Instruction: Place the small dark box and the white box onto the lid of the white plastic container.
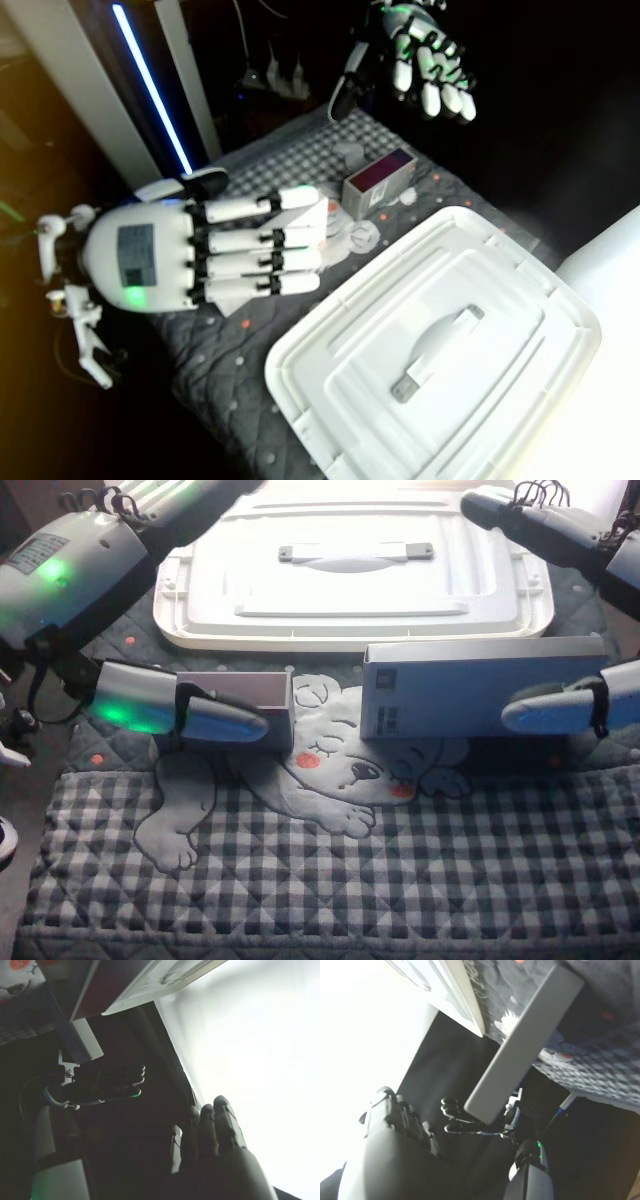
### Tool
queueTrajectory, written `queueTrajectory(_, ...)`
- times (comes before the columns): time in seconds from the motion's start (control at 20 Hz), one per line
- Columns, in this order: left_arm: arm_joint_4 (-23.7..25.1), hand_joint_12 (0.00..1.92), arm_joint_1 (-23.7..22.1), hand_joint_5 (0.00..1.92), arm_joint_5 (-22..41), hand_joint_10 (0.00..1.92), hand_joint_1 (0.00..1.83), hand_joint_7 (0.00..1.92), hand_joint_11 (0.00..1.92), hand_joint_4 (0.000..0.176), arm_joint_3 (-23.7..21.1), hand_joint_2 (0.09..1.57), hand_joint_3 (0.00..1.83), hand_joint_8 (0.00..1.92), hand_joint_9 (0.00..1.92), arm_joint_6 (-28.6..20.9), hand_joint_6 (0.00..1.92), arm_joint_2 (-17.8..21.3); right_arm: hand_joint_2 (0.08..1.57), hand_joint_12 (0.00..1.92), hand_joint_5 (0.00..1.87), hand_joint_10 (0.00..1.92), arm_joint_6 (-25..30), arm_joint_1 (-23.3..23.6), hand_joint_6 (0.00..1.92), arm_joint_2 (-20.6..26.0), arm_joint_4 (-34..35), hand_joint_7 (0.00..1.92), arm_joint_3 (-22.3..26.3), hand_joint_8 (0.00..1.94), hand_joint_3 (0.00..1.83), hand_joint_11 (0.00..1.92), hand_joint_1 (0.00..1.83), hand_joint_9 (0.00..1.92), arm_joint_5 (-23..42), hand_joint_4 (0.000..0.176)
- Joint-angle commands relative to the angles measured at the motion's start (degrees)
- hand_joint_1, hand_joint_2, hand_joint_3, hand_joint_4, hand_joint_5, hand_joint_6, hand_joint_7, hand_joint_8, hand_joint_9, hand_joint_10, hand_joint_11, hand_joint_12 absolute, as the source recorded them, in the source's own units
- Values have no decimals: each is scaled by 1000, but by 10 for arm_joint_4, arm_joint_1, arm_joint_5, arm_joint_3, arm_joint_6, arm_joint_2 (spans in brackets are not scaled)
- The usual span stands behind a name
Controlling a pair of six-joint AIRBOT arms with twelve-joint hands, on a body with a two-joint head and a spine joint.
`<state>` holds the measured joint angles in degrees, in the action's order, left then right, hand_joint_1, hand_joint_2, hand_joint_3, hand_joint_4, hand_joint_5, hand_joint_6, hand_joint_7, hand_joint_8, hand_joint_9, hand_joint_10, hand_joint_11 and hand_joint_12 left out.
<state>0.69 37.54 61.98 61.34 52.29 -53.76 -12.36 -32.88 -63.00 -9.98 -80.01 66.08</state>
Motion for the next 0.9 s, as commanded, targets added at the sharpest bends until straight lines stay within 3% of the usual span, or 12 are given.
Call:
queueTrajectory(0.0,-4,609,-8,0,55,2,631,143,0,0,-1,776,135,1,130,-2,0,2,780,282,0,0,2,7,0,5,22,15,-3,3,49,0,662,0,58,0)
queueTrajectory(0.05,-4,620,-10,0,48,1,667,136,0,0,-1,784,117,0,132,-2,0,1,786,367,0,0,2,7,0,4,22,29,-4,4,22,0,711,0,53,0)
queueTrajectory(0.15,-2,621,-14,0,34,0,739,108,0,0,2,705,69,0,132,-2,0,-3,728,34,2,0,2,8,0,2,21,5,-5,0,0,0,751,0,42,0)
queueTrajectory(0.25,-1,519,-16,0,16,0,765,81,0,0,4,713,52,2,109,-3,0,-7,649,14,24,0,2,8,1,-5,20,35,-11,2,0,17,746,0,25,0)
queueTrajectory(0.4,-1,564,-16,0,-6,1,748,50,0,0,9,679,19,0,99,-5,0,-13,582,1,30,0,2,9,4,-16,20,40,-20,2,0,0,686,0,6,0)
queueTrajectory(0.5,-1,523,-16,0,-24,0,713,19,0,0,14,651,3,2,86,-6,0,-19,570,0,14,0,2,9,0,-22,19,10,-25,0,0,0,691,0,-7,24)
queueTrajectory(0.55,0,449,-16,0,-31,0,636,3,0,12,17,729,28,0,61,-6,0,-22,558,0,3,0,2,9,0,-23,18,1,-27,0,0,0,650,0,-12,24)
queueTrajectory(0.65,0,432,-16,0,-47,11,551,39,0,30,22,762,34,13,86,-7,0,-28,529,0,0,0,2,9,0,-26,18,0,-29,0,0,0,641,0,-20,52)
queueTrajectory(0.7,0,351,-16,0,-55,5,536,45,0,49,24,750,19,8,79,-7,0,-31,535,0,0,0,2,9,0,-29,17,0,-31,0,0,0,614,0,-24,41)
queueTrajectory(0.75,0,289,-16,0,-63,6,515,81,0,106,27,669,0,10,88,-8,0,-34,545,0,0,0,2,9,0,-32,16,0,-33,0,0,0,626,0,-29,46)
queueTrajectory(0.8,3,289,-16,0,-75,6,515,81,0,106,32,669,0,10,88,-10,0,-38,545,0,0,0,2,9,0,-35,16,0,-36,0,0,0,626,0,-34,46)
queueTrajectory(0.85,3,287,-16,0,-82,5,539,82,0,122,35,660,0,8,89,-12,0,-41,540,0,0,0,2,9,0,-37,16,0,-37,0,0,0,640,0,-38,56)
